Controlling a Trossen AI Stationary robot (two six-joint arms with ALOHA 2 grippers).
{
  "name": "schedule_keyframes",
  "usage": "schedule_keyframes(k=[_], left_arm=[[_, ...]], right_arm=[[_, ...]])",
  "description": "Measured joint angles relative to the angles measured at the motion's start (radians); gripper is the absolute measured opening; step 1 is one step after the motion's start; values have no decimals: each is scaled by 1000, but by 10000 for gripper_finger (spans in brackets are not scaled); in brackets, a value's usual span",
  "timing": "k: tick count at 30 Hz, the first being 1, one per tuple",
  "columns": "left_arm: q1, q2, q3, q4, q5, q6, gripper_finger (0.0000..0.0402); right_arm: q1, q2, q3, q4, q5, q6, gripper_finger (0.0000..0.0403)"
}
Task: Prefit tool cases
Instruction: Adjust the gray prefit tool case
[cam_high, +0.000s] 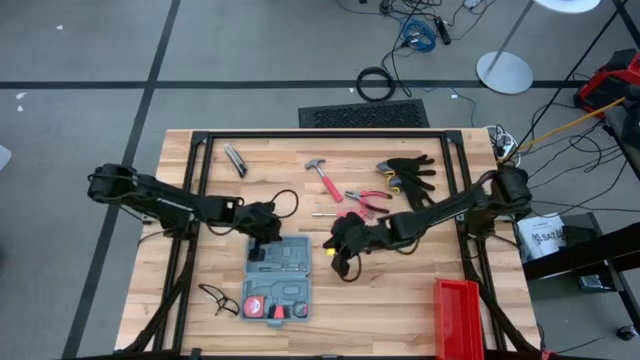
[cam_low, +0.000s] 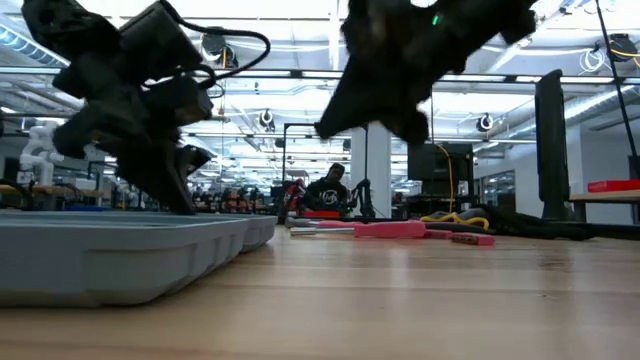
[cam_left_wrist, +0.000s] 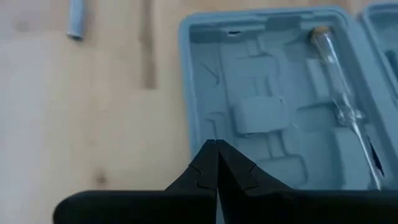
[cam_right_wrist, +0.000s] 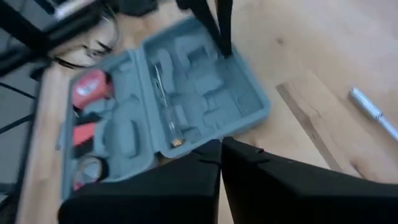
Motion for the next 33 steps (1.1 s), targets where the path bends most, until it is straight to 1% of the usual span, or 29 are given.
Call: schedule_keyframes(k=[2,6,8,10,14,16,19,23,28,33], left_arm=[[8,10,0,23,-31,1,0],[35,2,1,87,-139,2,0],[55,1,1,114,-159,2,0],[78,1,5,117,-163,2,0],[110,0,23,115,-166,2,0],[117,-7,37,109,-167,7,0],[118,-30,54,104,-173,10,0],[118,-88,64,100,-175,11,0],[118,-205,67,100,-193,34,0],[111,-319,67,89,-184,33,0]], right_arm=[[-4,36,0,13,0,15,1],[-12,75,-1,48,-5,21,1],[-18,86,-1,56,-5,15,0],[-23,87,-1,57,-1,-2,0],[-42,90,-1,161,7,-52,0],[-54,106,1,231,-4,-85,0],[-71,158,1,289,-7,-108,0],[-97,241,21,357,-83,-104,0],[-114,357,118,311,-136,-110,0],[-141,410,234,138,-107,-136,0]])
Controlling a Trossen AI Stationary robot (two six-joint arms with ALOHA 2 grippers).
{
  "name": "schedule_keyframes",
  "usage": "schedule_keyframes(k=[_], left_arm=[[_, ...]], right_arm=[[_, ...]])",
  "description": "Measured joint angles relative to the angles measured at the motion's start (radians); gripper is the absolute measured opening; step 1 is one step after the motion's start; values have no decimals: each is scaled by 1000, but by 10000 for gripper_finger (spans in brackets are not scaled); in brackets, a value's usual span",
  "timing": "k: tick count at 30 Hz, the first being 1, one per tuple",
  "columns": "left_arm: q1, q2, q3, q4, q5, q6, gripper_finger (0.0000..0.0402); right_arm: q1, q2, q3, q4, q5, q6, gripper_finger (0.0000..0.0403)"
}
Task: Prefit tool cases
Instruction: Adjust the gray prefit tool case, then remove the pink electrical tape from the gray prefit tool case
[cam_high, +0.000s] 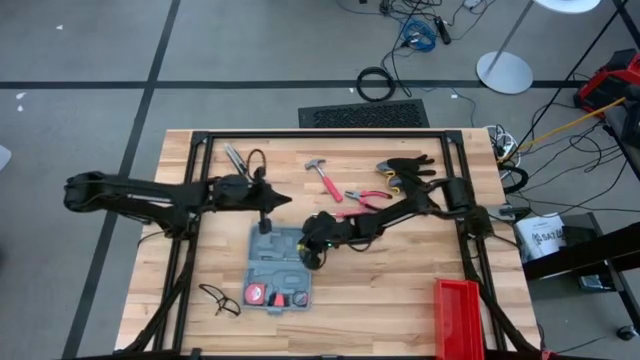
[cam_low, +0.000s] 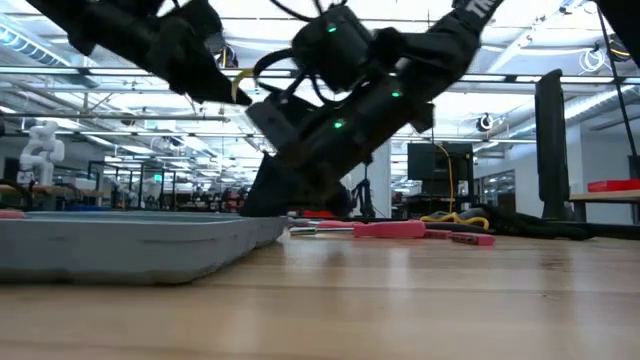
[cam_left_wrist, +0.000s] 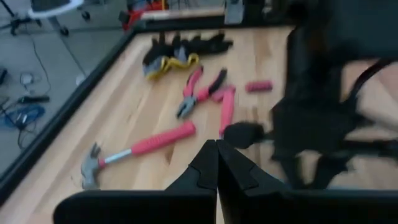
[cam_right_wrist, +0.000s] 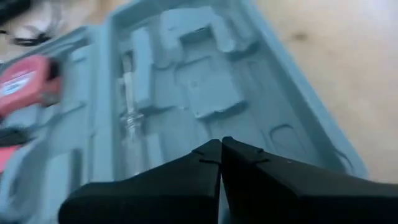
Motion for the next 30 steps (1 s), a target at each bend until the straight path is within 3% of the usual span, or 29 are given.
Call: schedule_keyframes(k=[6,19,30], left_arm=[[-19,-78,-1,-81,2,-7,0],[-28,-84,-2,-153,-10,-35,0],[-29,-80,-3,-178,-15,-74,0]], right_arm=[[-51,-8,23,-80,30,-84,0],[-160,-14,22,-101,32,-118,0],[-137,-106,17,-135,23,-153,0]])
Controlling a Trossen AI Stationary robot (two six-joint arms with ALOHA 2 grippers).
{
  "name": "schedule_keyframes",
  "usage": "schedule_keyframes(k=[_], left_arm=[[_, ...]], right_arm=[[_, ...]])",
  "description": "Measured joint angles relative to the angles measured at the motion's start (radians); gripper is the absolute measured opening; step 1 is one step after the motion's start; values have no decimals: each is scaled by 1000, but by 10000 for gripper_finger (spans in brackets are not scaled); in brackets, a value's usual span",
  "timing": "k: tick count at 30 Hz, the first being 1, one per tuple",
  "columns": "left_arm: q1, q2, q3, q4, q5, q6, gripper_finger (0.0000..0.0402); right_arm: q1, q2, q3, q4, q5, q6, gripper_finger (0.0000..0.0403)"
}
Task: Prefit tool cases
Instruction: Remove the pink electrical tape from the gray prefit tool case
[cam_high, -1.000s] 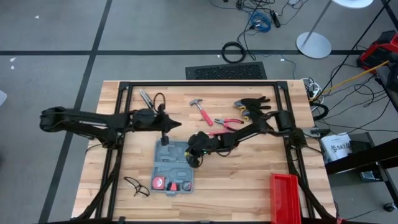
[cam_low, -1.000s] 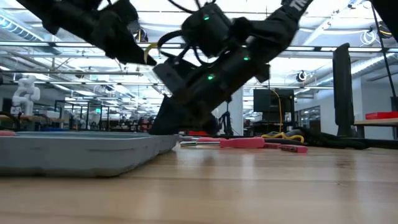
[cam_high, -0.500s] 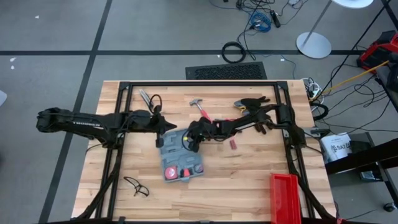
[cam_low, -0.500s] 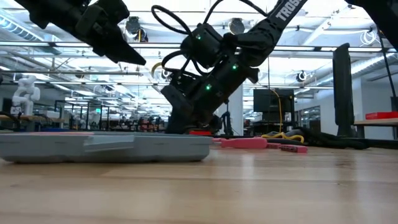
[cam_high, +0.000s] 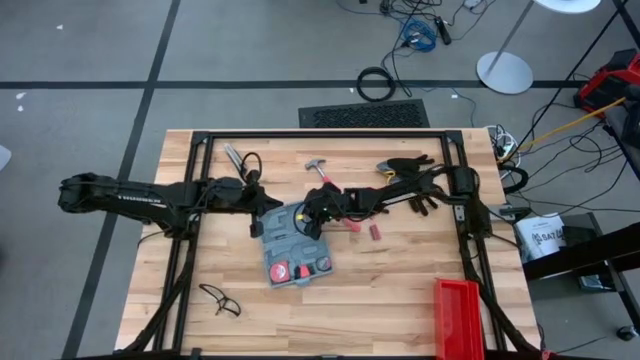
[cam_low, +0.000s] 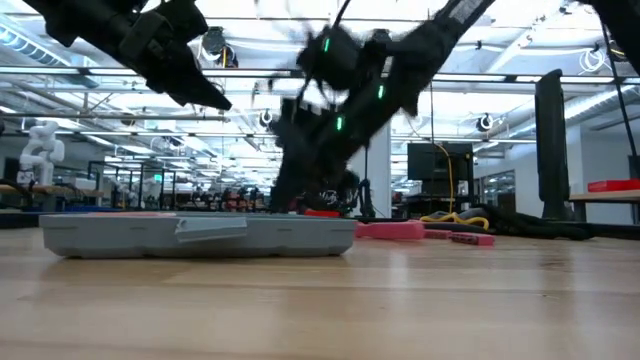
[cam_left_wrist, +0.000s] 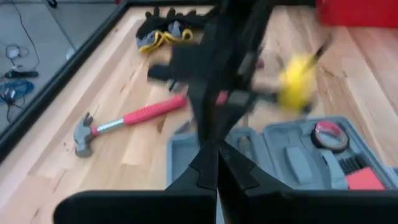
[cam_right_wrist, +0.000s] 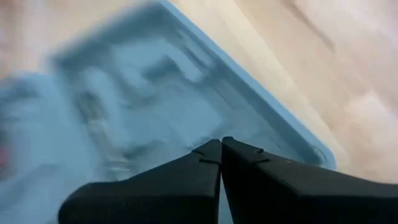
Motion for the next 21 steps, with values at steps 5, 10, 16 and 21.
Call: schedule_keyframes(k=[5,10,16,21], left_arm=[[-2,48,-18,4,0,-36,0],[-33,166,-29,28,51,-51,0],[-93,336,-29,196,99,-66,0],[-105,446,-29,226,95,-110,0]], right_arm=[[54,-99,2,-104,1,-27,0],[138,-172,4,-166,1,-50,0],[217,-173,3,-268,0,-49,15],[249,-167,2,-315,-24,-2,65]])
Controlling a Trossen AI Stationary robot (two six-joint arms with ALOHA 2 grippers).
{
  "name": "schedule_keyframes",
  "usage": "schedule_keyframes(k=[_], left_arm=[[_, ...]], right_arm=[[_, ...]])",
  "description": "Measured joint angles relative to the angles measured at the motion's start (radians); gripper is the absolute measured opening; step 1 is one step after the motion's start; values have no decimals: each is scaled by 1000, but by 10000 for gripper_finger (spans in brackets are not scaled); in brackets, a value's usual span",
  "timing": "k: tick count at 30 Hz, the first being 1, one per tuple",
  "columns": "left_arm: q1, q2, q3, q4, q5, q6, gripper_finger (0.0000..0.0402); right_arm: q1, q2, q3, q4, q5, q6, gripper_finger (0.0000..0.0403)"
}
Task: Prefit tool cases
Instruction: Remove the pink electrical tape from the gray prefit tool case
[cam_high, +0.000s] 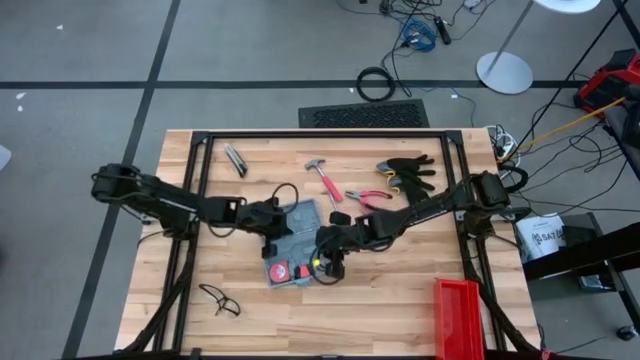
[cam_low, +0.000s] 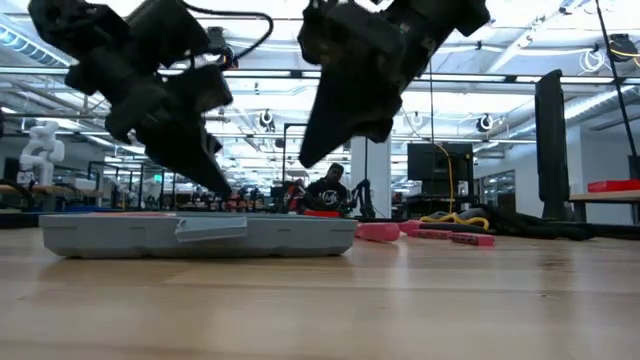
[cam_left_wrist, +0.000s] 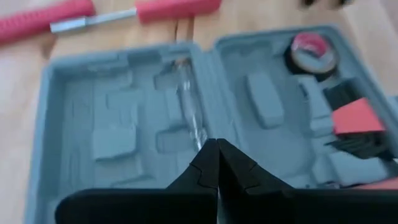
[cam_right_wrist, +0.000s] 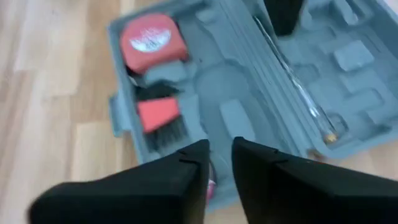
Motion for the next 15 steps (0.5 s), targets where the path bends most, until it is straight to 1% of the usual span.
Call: schedule_keyframes(k=[4,7,12,15], left_arm=[[-10,64,0,2,-4,-10,0],[-18,98,2,38,-7,-30,0],[-30,135,5,80,-9,-35,0],[-33,137,5,83,-12,-35,0]], right_arm=[[10,3,2,-24,4,-17,101],[16,26,2,-22,5,-45,115],[16,97,2,-29,1,-61,117],[16,113,2,-34,-2,-51,112]])
